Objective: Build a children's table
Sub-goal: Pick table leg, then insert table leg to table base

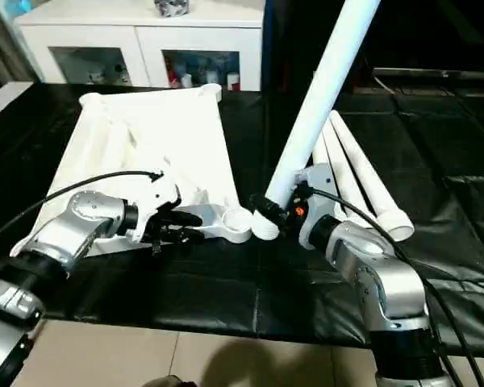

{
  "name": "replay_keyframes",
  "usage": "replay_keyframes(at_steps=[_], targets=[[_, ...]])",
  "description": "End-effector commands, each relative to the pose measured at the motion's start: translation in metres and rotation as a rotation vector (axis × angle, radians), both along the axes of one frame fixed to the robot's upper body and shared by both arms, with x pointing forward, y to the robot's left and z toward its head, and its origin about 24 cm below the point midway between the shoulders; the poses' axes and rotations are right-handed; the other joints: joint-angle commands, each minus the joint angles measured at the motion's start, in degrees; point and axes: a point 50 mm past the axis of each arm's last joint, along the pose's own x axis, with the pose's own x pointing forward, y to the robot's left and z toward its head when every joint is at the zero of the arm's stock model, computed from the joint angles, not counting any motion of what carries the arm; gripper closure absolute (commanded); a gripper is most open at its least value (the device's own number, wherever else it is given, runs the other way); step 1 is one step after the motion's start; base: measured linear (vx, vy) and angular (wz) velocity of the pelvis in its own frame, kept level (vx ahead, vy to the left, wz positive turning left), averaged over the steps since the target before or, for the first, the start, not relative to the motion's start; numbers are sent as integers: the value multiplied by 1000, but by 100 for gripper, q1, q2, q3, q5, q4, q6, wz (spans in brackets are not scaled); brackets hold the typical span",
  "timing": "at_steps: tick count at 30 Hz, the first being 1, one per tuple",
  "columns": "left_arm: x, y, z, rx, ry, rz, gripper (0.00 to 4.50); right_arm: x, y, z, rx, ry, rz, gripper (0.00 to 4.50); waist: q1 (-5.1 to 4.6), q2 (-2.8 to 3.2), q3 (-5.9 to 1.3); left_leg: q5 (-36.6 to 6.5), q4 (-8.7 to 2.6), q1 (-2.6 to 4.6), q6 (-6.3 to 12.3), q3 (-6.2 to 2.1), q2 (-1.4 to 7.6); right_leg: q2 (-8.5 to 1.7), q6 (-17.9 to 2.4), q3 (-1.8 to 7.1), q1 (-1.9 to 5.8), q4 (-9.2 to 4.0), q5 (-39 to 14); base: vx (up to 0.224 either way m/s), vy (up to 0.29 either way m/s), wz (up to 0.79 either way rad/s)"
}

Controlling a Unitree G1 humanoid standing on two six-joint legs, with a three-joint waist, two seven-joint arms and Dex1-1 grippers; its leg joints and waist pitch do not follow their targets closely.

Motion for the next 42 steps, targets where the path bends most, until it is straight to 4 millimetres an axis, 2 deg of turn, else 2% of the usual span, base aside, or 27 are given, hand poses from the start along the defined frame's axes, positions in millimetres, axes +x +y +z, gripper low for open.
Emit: replay_keyframes(at_steps=[1, 2, 4, 7, 10, 11, 12, 15, 19, 21, 22, 23, 24, 26, 27, 28, 29, 30, 31, 34, 36, 37, 39, 40, 42], targets=[[2, 2, 1, 27, -4, -14, 343, -1, 2, 7, -2, -32, 18, 259, -31, 13, -451, -921, -399, 122, -32, -200, 402, -546, -1387, 310, 271, -436, -404, 0, 0, 0], [3, 2, 1, 27, -4, -15, 359, -2, 3, 7, -3, -32, 21, 259, -35, 22, -454, -956, -403, 131, -35, -205, 412, -554, -1401, 309, 266, -435, -432, 0, 0, 0], [4, 3, 1, 29, -2, -19, 361, -2, 4, 7, -4, -34, 31, 259, -35, 26, -445, -1020, -407, 136, -53, -201, 413, -555, -1419, 311, 259, -446, -513, 0, 0, 0], [5, 5, 0, 45, 6, -27, 402, -2, 4, 8, -7, -36, 40, 259, -36, 15, -442, -1071, -413, 139, -67, -203, 408, -556, -1411, 310, 262, -462, -601, 0, 0, 0], [4, 9, -3, 69, 9, -33, 405, -1, 5, 8, -9, -38, 47, 259, -32, 24, -457, -965, -405, 132, -40, -205, 421, -564, -1449, 311, 263, -430, -358, 0, 0, 0], [5, 9, -3, 68, 10, -30, 410, -1, 5, 9, -9, -39, 50, 259, -32, -6, -454, -967, -410, 129, -28, -204, 422, -566, -1459, 312, 268, -430, -345, 0, 0, 0], [5, 10, -3, 66, 12, -29, 438, -1, 5, 9, -10, -39, 53, 259, -28, 3, -455, -954, -402, 128, -10, -201, 420, -573, -1474, 313, 268, -427, -353, 0, 0, 0], [4, 12, -6, 92, 19, -42, 448, 1, 7, 10, -18, -39, 72, 259, -27, -5, -450, -922, -404, 118, 16, -201, 418, -579, -1464, 312, 272, -439, -447, 0, 0, 0], [1, 12, -11, 125, 29, -74, 450, 6, 11, 12, -47, -28, 106, 259, -81, 9, -441, -990, -412, 121, -10, -207, 415, -568, -1493, 307, 275, -438, -459, 0, 0, 0], [0, 9, -11, 116, 41, -83, 450, 11, 14, 16, -55, -41, 130, 259, -113, -43, -436, -995, -411, 112, 3, -200, 411, -577, -1532, 308, 286, -444, -528, 0, 0, 0], [0, 9, -11, 116, 41, -83, 450, 11, 14, 16, -55, -41, 130, 259, -105, -22, -439, -982, -402, 117, 7, -201, 410, -577, -1541, 308, 280, -435, -538, 0, 0, 0], [0, 2, -8, 61, 56, -79, 450, 17, 17, 20, -57, -62, 143, 259, -99, -50, -447, -901, -395, 117, 36, -193, 417, -591, -1575, 310, 282, -414, -498, 0, 0, 0], [0, -1, -6, 38, 63, -78, 450, 19, 18, 21, -56, -67, 146, 259, -106, -170, -448, -832, -403, 111, 83, -179, 418, -584, -1577, 307, 283, -433, -470, 0, 0, 0], [0, -11, -1, -19, 70, -77, 450, 24, 22, 20, -59, -71, 155, 259, -49, -192, -465, -563, -377, 105, 194, -176, 437, -629, -1618, 302, 269, -372, -402, 0, 0, 0], [0, -14, 0, -31, 68, -74, 450, 26, 24, 19, -61, -69, 156, 259, -44, -163, -457, -538, -372, 109, 211, -165, 438, -619, -1608, 300, 245, -391, -412, 0, 0, 0], [0, -15, 0, -30, 68, -66, 450, 28, 27, 16, -60, -65, 155, 259, -47, -254, -454, -494, -381, 106, 249, -149, 442, -596, -1605, 299, 243, -395, -334, 0, 0, 0], [-2, -16, -3, -17, 67, -67, 450, 31, 31, 13, -54, -62, 146, 259, -13, -207, -470, -398, -371, 104, 282, -162, 448, -610, -1607, 297, 238, -360, -201, 0, 0, 0], [-3, -16, -4, -13, 67, -69, 450, 32, 31, 12, -52, -62, 144, 259, -16, -197, -465, -399, -372, 105, 288, -160, 447, -604, -1600, 294, 221, -364, -182, 0, 0, 0], [-4, -16, -5, -10, 68, -76, 450, 33, 33, 11, -53, -65, 138, 259, 5, -238, -471, -421, -376, 112, 295, -158, 453, -608, -1587, 298, 228, -361, -103, 0, 0, 0], [-6, -15, -6, -5, 50, -65, 450, 37, 35, 8, -76, -78, 124, 259, 46, -244, -469, -442, -377, 117, 258, -151, 452, -608, -1554, 300, 212, -352, -105, 0, 0, 0], [-7, -13, -6, 28, 15, -70, 450, 37, 36, 8, -81, -85, 134, 259, 48, -257, -457, -506, -387, 103, 244, -156, 450, -613, -1511, 301, 231, -363, -190, 0, 0, 0], [-8, -9, -6, 51, 14, -77, 450, 37, 36, 8, -79, -91, 145, 259, 47, -289, -454, -516, -394, 97, 247, -156, 450, -615, -1465, 304, 240, -367, -248, 0, 0, 0], [-11, -5, -8, 59, 33, -87, 450, 36, 36, 8, -79, -100, 152, 259, 45, -275, -446, -530, -402, 97, 220, -161, 451, -614, -1418, 304, 233, -370, -339, 0, 0, 0], [-12, -4, -8, 65, 37, -89, 423, 36, 36, 8, -78, -103, 153, 259, 34, -275, -447, -566, -409, 105, 187, -163, 455, -609, -1418, 301, 226, -369, -356, 0, 0, 0], [-12, -1, -8, 66, 25, -69, 395, 36, 35, 7, -68, -102, 152, 259, 24, -300, -443, -602, -412, 110, 176, -158, 454, -605, -1445, 304, 225, -373, -350, 0, 0, 0]])
